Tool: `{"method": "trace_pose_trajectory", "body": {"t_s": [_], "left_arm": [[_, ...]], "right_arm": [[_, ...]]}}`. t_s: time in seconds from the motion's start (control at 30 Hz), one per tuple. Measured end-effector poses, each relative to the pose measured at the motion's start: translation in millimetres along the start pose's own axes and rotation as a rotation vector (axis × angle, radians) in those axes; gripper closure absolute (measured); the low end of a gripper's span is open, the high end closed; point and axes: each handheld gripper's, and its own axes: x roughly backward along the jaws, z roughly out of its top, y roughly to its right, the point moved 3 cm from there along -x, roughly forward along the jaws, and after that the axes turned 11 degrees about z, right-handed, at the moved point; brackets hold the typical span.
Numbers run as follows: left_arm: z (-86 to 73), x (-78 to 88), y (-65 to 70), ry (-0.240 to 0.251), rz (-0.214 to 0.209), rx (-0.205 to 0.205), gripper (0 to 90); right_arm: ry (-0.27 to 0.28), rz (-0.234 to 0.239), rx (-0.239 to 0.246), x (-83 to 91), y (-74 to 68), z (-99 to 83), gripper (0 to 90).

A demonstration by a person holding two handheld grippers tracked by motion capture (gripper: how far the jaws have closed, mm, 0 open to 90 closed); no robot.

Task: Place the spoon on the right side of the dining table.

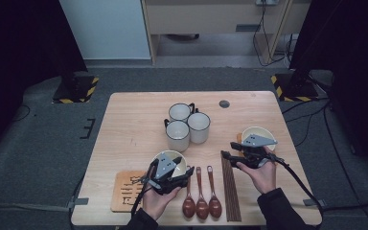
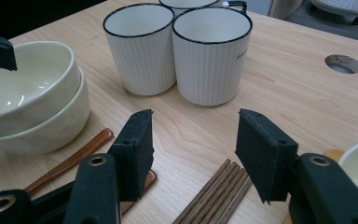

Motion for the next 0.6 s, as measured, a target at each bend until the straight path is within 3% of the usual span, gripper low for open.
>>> {"method": "trace_pose_trajectory", "body": {"t_s": [0.6], "left_arm": [[-5.3,-4.8,19.6,-0.008,-0.053,-0.044,42.9]], "right_arm": [[-0.023,0.021,-0.004,-6.5,-3.8,-7.7,45.8]]}}
